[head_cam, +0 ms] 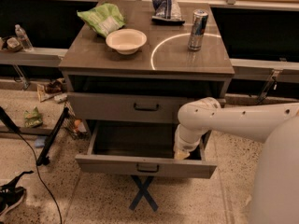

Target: Open middle drawer

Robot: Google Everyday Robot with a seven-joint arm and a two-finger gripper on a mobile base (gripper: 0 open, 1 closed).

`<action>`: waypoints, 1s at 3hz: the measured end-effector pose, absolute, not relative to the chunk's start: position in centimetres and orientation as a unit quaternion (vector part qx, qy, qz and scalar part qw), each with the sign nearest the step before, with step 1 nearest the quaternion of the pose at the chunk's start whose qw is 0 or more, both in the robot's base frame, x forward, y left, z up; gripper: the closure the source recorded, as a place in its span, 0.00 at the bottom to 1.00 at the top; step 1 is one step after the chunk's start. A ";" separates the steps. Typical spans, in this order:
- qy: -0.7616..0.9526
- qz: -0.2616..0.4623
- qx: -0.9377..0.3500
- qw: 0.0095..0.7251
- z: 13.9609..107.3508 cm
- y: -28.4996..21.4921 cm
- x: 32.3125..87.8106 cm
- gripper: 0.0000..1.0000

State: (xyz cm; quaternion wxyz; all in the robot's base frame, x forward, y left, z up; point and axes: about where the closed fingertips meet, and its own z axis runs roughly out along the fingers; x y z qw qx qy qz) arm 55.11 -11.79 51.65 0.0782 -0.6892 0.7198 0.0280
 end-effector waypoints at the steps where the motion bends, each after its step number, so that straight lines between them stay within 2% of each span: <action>1: 0.714 0.018 -0.694 0.088 51.9 -11.3 55.0 0.97; 3: 0.697 0.008 -0.708 0.115 49.9 -9.5 56.2 1.00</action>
Offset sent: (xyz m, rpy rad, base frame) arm 0.0167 0.0253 -0.0042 0.0203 -0.0926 0.0676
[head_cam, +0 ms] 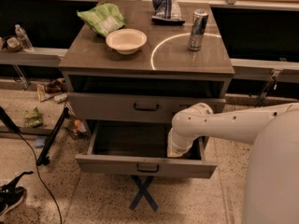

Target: Open middle drawer

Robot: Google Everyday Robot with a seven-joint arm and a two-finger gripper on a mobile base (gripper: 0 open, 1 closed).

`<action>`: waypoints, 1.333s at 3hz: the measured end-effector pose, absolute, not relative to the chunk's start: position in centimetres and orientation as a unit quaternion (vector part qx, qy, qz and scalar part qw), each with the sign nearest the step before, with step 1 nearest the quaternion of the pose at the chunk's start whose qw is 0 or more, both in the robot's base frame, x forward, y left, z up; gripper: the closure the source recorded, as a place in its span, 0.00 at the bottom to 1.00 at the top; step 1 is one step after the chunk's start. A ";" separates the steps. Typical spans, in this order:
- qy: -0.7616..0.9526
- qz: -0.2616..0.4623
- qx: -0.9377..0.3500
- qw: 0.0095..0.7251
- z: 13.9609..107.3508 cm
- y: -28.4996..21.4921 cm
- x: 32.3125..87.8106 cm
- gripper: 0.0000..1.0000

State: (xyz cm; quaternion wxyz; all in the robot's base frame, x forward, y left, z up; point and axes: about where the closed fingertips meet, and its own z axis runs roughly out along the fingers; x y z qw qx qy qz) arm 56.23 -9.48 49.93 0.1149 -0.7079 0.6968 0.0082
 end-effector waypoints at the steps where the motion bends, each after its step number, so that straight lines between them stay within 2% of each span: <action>1: 0.692 -0.003 -0.711 0.127 48.3 -8.6 57.8 1.00; 4: 0.695 -0.011 -0.707 0.130 41.9 -7.4 61.9 1.00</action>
Offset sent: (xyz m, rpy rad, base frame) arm 0.0602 0.0220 -0.0554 -0.0029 -0.0901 0.0147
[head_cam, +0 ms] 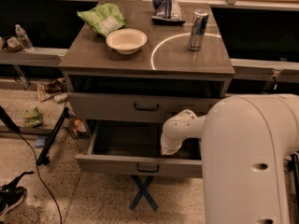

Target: Open middle drawer

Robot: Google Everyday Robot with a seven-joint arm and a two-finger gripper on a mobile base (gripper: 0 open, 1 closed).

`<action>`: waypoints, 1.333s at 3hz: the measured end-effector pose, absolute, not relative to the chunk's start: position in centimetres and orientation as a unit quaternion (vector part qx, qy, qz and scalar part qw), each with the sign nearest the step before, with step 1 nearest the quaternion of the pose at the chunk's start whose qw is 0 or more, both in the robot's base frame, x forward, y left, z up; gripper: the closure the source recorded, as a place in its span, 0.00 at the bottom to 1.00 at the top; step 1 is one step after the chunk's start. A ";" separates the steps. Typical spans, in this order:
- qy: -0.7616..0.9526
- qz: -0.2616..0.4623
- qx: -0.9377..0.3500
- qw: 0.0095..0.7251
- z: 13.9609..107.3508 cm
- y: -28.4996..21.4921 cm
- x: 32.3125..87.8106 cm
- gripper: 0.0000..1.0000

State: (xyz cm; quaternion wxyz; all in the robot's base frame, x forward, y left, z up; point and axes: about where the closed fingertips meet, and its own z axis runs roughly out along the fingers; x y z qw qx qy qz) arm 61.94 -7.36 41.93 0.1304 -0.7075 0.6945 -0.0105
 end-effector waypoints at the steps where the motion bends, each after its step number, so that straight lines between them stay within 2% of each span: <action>1: 0.700 0.007 -0.704 0.120 39.6 -7.2 62.0 1.00; 4: 0.705 0.081 -0.702 0.062 39.2 -7.4 56.8 1.00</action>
Offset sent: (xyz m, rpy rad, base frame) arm -0.0320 0.0030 -0.0411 0.0212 0.1700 0.0016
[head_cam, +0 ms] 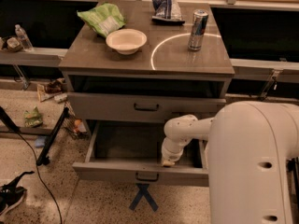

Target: Open middle drawer

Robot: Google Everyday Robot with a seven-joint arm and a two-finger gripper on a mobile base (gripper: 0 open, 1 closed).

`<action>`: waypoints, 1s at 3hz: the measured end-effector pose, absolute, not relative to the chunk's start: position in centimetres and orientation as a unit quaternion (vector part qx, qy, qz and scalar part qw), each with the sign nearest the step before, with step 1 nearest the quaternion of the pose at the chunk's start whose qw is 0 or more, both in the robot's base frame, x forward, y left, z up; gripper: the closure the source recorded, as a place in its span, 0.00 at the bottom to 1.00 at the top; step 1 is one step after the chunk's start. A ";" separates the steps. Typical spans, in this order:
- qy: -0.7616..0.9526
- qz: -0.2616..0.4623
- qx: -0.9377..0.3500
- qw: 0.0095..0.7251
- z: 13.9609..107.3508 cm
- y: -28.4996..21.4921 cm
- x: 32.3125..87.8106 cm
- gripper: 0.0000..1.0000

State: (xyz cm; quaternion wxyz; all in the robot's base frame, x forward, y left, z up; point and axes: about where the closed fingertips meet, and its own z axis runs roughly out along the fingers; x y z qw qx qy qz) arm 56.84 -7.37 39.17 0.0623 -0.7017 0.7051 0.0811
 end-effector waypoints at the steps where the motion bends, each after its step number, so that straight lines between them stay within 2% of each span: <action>1: 0.705 0.106 -0.700 0.045 39.9 -7.4 55.0 1.00; 2: 0.707 0.109 -0.697 0.050 41.2 -7.8 54.7 1.00; 3: 0.718 0.099 -0.683 0.090 43.8 -9.1 55.7 1.00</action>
Offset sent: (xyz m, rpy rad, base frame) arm -0.0148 -0.0120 0.0462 0.0434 0.0211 -0.0177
